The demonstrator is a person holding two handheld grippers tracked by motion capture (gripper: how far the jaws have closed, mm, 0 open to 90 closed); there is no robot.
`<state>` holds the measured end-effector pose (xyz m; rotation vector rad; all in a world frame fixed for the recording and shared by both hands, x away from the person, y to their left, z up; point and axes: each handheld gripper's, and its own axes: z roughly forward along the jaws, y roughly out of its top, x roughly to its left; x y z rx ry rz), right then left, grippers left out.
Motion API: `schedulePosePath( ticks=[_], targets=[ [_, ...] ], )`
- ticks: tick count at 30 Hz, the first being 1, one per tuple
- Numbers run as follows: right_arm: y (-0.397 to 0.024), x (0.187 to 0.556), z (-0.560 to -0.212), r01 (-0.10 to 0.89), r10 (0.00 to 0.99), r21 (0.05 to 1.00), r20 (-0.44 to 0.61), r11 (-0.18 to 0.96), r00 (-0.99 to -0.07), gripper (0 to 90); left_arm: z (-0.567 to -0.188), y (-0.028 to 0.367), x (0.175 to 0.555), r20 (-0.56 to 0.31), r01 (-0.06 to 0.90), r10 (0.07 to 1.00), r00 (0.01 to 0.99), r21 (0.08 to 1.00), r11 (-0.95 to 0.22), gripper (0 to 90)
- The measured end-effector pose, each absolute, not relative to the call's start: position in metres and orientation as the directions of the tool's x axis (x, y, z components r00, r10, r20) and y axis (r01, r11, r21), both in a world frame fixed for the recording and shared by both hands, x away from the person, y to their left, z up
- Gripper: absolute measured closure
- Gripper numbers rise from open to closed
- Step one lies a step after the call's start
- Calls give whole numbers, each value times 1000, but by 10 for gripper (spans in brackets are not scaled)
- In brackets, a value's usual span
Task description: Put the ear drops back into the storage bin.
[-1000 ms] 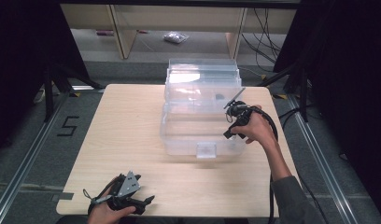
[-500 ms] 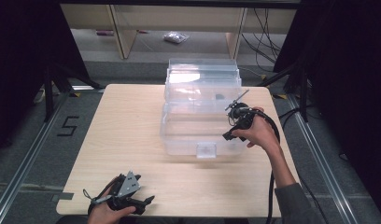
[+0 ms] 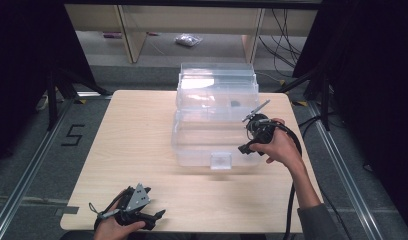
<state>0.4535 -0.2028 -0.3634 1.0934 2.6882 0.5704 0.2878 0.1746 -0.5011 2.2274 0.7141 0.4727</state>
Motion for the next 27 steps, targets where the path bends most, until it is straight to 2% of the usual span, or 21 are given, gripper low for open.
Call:
schedulePosePath(
  ticks=[2,6,9,21,22,27],
  targets=[
    [-203,453,-363,602,680,431,-40,672,-732,247,-501,174,287,104,351,621,777,747,-564,150],
    [-202,447,-362,626,697,425,-17,654,-717,245,-501,174,287,113,349,621,776,743,-571,149],
    [-204,447,-363,596,678,449,-31,666,-734,245,-501,174,287,113,349,621,776,743,-571,150],
    [-204,433,-363,599,688,485,-8,637,-726,240,-502,173,286,93,355,627,774,756,-550,150],
    [-205,433,-364,578,674,498,-17,646,-739,238,-501,175,288,117,345,618,778,742,-575,150],
    [-207,427,-368,563,661,514,-10,647,-750,232,-501,174,287,114,348,620,776,743,-572,150]
  ],
)
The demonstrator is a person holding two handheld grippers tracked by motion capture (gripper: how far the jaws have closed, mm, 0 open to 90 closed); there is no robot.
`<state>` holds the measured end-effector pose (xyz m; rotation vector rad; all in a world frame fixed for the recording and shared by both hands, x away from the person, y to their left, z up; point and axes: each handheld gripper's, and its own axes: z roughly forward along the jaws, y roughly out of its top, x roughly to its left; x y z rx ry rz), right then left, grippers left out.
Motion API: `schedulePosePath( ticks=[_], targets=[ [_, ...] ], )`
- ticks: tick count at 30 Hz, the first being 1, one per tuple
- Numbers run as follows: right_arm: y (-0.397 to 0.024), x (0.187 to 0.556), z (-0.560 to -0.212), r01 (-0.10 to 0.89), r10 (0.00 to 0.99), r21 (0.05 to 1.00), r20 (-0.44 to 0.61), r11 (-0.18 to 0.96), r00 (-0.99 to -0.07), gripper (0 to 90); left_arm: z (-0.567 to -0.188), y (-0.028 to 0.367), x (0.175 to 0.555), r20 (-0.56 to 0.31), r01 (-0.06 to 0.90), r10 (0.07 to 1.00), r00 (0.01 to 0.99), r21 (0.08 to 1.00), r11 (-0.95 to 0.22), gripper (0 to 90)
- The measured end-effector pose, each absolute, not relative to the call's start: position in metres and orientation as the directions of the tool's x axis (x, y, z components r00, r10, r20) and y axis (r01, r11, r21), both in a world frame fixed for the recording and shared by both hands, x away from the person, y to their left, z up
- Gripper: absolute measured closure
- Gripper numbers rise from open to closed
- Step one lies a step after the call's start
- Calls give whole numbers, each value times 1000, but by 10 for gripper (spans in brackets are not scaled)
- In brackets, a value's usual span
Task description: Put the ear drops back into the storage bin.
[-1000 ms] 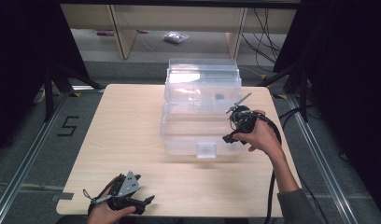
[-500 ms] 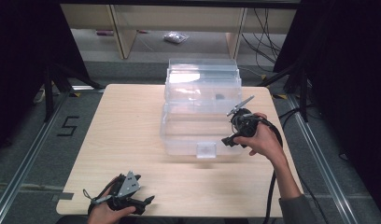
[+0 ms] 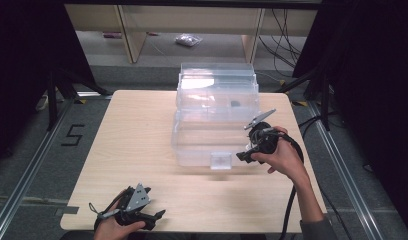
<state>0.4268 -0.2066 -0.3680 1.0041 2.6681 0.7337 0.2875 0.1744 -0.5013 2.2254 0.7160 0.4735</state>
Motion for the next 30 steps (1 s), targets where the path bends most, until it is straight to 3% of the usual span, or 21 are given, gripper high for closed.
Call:
schedulePosePath(
  ticks=[15,30],
  targets=[
    [-203,415,-380,577,673,532,16,620,-739,225,-501,175,287,108,347,617,779,745,-569,150],
    [-201,404,-381,528,653,563,-27,635,-756,219,-500,175,288,117,346,620,776,743,-573,150]
  ],
)
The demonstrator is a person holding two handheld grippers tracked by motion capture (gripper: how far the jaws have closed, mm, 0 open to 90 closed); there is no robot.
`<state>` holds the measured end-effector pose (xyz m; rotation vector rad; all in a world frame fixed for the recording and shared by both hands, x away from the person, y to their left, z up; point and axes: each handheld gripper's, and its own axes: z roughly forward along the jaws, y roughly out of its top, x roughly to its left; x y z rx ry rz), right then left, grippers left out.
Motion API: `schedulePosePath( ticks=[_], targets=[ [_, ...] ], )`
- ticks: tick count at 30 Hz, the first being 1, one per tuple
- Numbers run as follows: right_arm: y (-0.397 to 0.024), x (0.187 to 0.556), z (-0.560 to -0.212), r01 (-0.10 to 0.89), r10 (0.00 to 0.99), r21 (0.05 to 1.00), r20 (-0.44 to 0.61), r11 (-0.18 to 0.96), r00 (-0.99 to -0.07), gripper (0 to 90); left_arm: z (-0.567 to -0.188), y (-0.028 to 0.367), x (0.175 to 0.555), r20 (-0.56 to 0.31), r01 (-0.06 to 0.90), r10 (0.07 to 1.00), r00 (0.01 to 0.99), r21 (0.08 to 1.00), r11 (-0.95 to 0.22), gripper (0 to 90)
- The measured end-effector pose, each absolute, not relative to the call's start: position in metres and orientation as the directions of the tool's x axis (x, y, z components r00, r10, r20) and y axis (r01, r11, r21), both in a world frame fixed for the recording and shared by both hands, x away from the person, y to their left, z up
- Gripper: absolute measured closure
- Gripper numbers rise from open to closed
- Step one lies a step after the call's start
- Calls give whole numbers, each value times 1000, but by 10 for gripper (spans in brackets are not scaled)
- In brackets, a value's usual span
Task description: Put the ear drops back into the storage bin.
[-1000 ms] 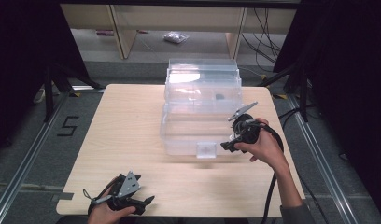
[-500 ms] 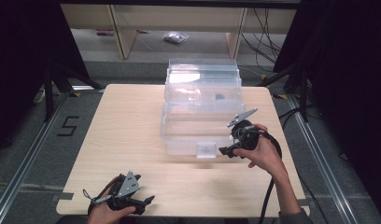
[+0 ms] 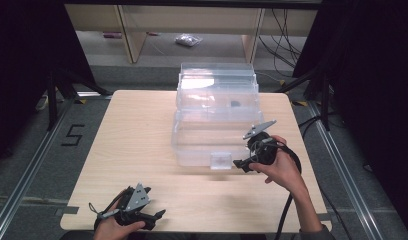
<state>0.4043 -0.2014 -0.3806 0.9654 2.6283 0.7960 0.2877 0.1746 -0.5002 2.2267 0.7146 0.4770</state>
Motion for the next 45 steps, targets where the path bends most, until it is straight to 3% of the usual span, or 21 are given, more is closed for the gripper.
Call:
schedulePosePath(
  ticks=[7,19,21,26,30,39,41,45],
  targets=[
    [-204,396,-385,551,678,570,-15,610,-735,216,-500,175,287,113,345,618,778,744,-571,150],
    [-211,382,-400,506,671,637,-24,582,-741,213,-500,175,287,107,344,616,780,749,-566,150],
    [-212,382,-404,459,648,661,-54,593,-760,213,-500,174,287,108,352,626,772,748,-563,150],
    [-213,376,-408,501,673,656,-13,564,-740,205,-501,174,286,106,354,627,771,747,-562,150],
    [-215,376,-411,470,663,682,-30,560,-748,198,-501,173,285,87,358,627,774,758,-546,150],
    [-216,368,-420,511,706,702,18,495,-708,200,-500,174,285,101,345,614,783,751,-563,150],
    [-216,369,-426,484,695,716,-3,503,-719,201,-500,174,287,118,343,619,776,745,-572,150],
    [-217,365,-430,514,704,695,17,502,-710,202,-501,173,285,93,348,621,778,759,-551,150]
  ],
)
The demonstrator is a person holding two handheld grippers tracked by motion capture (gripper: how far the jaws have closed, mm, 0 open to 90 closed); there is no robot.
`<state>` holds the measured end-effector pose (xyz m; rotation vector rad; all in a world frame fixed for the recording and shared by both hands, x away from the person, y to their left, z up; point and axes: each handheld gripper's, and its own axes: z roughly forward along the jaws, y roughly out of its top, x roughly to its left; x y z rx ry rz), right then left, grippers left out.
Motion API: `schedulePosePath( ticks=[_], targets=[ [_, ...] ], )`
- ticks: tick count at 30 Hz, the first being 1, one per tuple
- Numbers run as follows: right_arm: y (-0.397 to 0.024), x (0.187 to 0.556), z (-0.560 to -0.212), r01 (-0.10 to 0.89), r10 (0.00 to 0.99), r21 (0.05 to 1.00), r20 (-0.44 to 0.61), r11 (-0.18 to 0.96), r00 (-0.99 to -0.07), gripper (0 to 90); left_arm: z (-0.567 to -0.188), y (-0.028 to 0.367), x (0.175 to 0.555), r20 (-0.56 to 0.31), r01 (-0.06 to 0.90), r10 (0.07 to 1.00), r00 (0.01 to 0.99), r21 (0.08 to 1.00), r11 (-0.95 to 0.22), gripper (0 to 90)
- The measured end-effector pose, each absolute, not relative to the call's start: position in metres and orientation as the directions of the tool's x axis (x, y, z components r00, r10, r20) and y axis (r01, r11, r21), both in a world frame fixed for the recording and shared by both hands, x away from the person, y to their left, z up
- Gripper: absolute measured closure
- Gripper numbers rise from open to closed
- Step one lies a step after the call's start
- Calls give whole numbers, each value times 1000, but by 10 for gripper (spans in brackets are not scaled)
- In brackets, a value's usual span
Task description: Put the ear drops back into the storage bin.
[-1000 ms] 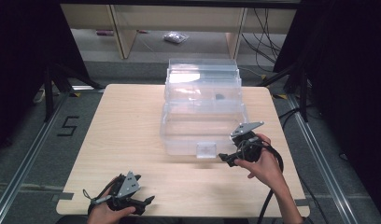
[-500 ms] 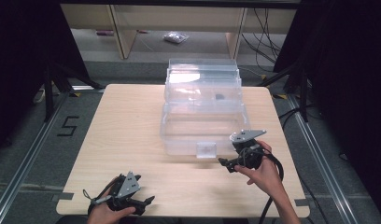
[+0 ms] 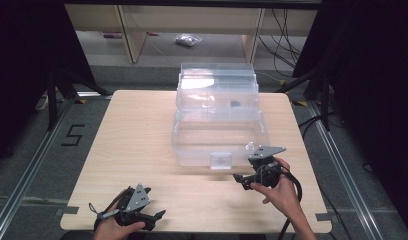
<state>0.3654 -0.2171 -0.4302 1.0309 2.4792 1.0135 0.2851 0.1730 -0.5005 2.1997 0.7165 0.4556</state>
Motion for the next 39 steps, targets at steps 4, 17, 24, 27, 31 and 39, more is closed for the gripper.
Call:
schedulePosePath(
  ticks=[4,17,24,27,31,39],
  targets=[
    [-217,362,-435,516,710,703,23,489,-704,202,-500,174,286,115,341,615,780,746,-572,150],
    [-220,353,-452,515,682,674,24,529,-731,201,-500,174,285,99,347,617,781,753,-559,150],
    [-221,344,-462,529,695,671,30,519,-719,202,-500,174,286,110,344,616,780,747,-569,150],
    [-224,339,-468,532,697,674,35,513,-716,201,-500,174,286,111,344,615,780,745,-571,150],
    [-226,333,-469,564,705,653,63,506,-706,200,-500,174,287,118,341,612,782,741,-578,150],
    [-231,322,-474,541,693,664,46,517,-719,191,-501,174,286,115,344,614,781,741,-577,149]
  ],
)
